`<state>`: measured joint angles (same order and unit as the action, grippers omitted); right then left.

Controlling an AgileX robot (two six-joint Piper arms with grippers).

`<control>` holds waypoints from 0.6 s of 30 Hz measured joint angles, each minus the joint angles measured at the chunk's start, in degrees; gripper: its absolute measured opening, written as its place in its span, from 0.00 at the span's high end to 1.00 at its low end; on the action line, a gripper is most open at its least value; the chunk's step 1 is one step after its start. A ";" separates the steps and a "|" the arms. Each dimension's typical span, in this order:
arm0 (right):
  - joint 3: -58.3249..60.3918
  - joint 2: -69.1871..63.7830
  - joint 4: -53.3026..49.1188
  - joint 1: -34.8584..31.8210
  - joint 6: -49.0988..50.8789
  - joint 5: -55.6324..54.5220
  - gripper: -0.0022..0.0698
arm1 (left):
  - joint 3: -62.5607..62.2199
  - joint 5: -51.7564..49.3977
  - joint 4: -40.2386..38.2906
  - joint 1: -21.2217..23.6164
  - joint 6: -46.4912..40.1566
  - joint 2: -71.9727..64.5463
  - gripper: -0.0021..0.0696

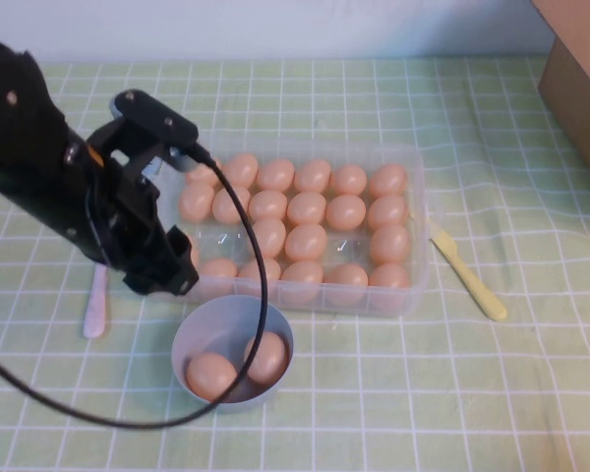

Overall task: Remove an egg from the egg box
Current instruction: Place the egg in the bowl

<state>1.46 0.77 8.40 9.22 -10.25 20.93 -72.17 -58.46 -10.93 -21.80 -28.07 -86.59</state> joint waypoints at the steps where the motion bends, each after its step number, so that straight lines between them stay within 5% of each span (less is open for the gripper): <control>1: 0.00 0.00 0.00 0.00 0.00 0.00 0.99 | 1.69 0.32 0.00 -0.42 0.00 0.98 0.48; 18: 0.00 0.00 0.00 0.00 0.00 0.04 0.99 | 4.08 5.87 0.09 -8.50 0.00 -4.90 0.48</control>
<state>1.46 0.77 8.40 9.22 -10.25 20.97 -68.09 -52.59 -10.84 -30.30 -28.07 -91.48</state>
